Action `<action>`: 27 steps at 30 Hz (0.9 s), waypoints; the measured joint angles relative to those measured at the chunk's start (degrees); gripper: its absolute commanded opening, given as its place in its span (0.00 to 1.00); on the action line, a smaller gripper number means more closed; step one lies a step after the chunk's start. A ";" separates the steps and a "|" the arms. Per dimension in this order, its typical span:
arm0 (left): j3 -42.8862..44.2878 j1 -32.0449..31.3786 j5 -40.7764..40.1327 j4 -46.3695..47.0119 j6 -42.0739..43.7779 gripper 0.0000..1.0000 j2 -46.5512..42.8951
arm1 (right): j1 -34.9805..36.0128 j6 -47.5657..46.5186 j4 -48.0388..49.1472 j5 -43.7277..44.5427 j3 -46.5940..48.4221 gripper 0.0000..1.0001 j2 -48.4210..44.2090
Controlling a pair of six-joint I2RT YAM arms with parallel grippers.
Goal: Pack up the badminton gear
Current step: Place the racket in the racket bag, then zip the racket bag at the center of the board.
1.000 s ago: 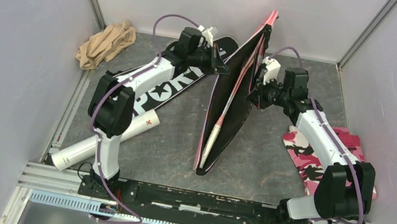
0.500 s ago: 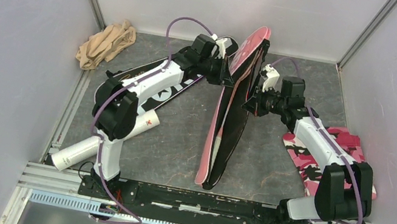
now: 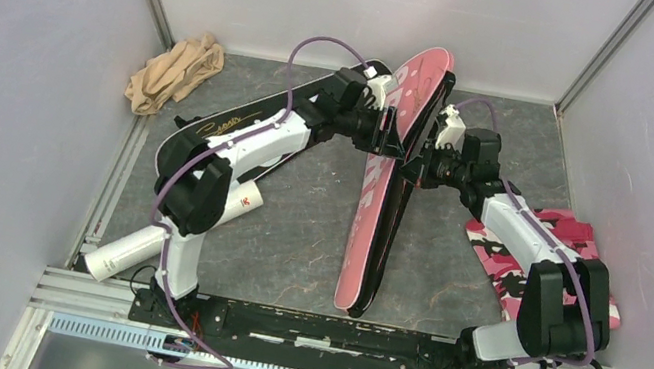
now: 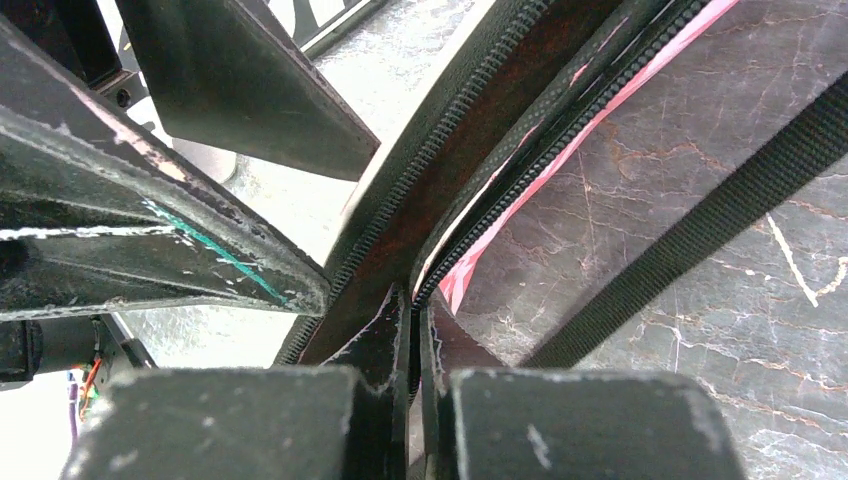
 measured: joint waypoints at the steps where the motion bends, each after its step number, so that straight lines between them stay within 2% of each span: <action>1: -0.07 -0.02 -0.02 0.11 0.20 0.65 0.00 | -0.02 0.09 0.11 0.00 0.00 0.00 0.07; 12: -7.26 -0.07 -0.20 1.18 6.29 0.91 -5.35 | -2.34 -0.70 -1.40 -0.09 0.02 0.00 0.07; 14: -9.31 -0.44 -0.74 1.53 6.97 0.99 -7.52 | -2.75 -0.68 -2.34 0.48 0.09 0.00 0.07; 20: -16.33 -5.60 -11.58 3.72 7.15 1.00 -14.25 | -3.02 0.46 -5.38 2.49 2.10 0.00 0.07; 27: -17.64 -14.51 -24.79 3.74 7.15 1.00 -14.69 | -2.99 2.12 -6.14 3.21 5.49 0.00 0.63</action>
